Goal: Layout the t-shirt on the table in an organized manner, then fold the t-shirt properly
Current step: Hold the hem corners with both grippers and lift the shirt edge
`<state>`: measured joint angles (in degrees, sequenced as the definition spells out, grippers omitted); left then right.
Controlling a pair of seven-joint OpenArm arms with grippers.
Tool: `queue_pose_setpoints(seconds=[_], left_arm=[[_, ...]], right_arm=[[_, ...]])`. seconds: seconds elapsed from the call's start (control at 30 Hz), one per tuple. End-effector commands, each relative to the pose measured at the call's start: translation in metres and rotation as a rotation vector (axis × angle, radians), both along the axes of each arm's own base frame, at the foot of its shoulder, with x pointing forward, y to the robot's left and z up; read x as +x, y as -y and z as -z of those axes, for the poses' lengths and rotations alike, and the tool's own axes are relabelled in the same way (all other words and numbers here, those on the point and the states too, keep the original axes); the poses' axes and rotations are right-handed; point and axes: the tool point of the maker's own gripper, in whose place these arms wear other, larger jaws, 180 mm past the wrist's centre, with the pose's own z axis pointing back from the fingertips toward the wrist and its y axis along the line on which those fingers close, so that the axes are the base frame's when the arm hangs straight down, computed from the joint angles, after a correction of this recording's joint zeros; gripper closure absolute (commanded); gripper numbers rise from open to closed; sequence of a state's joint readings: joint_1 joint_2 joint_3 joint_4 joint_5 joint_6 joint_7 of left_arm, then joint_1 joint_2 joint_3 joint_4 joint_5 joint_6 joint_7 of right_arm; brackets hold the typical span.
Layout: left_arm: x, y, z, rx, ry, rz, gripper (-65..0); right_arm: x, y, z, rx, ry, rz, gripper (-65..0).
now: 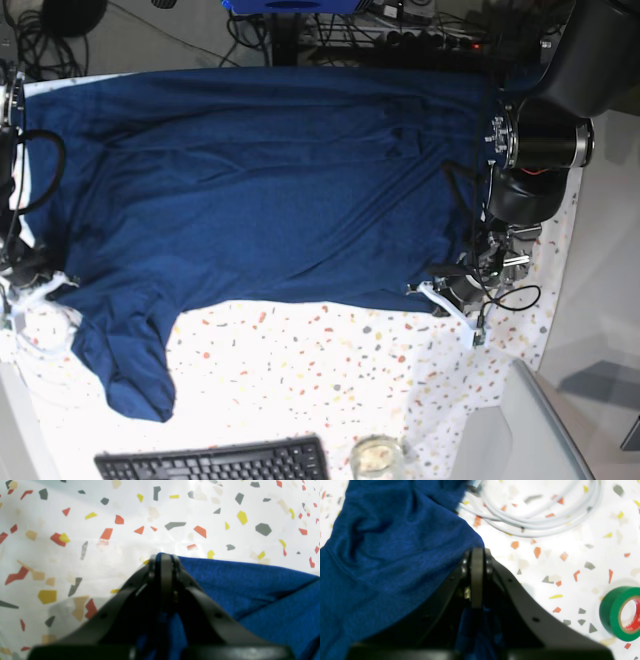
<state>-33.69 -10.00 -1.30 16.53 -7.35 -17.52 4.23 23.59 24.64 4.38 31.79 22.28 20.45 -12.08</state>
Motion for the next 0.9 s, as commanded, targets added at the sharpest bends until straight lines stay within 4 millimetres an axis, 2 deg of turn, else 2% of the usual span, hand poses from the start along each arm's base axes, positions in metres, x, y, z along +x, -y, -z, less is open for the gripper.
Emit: queue_pose_setpoints(seconds=[0.0, 0.07, 0.17, 0.27, 0.4, 0.5, 0.7, 0.87], left_arm=[[0.008, -0.002, -0.009, 0.013, 0.016, 0.012, 0.0], [0.007, 0.001, -0.012, 0.025, 0.0, 0.032, 0.0], [0.012, 0.002, -0.029, 0.044, 0.018, 0.053, 0.0], [0.015, -0.017, -0.058, 0.034, 0.07, -0.013, 0.0], [0.007, -0.035, -0.084, 0.054, 0.104, -0.056, 0.0], [-0.003, -0.035, -0.09, 0.08, 0.11, -0.043, 0.0], [-0.026, -0.038, -0.09, 0.109, 0.122, -0.037, 0.0], [-0.032, -0.038, -0.088, 0.117, 0.121, -0.033, 0.0]], right_arm=[[0.017, 0.014, -0.025, -0.022, 0.066, 0.005, 0.0], [0.018, 0.013, -0.027, -0.024, 0.066, -0.002, 0.0], [0.014, 0.011, -0.028, -0.034, 0.07, -0.017, 0.0], [0.008, 0.007, -0.027, -0.045, 0.06, -0.042, 0.0], [0.002, 0.002, -0.028, -0.055, 0.056, -0.065, 0.0], [0.0, 0.0, -0.029, -0.06, 0.063, -0.075, 0.0], [-0.007, 0.001, -0.024, -0.061, 0.051, -0.074, 0.0], [-0.008, 0.002, -0.023, -0.062, 0.05, -0.071, 0.0]])
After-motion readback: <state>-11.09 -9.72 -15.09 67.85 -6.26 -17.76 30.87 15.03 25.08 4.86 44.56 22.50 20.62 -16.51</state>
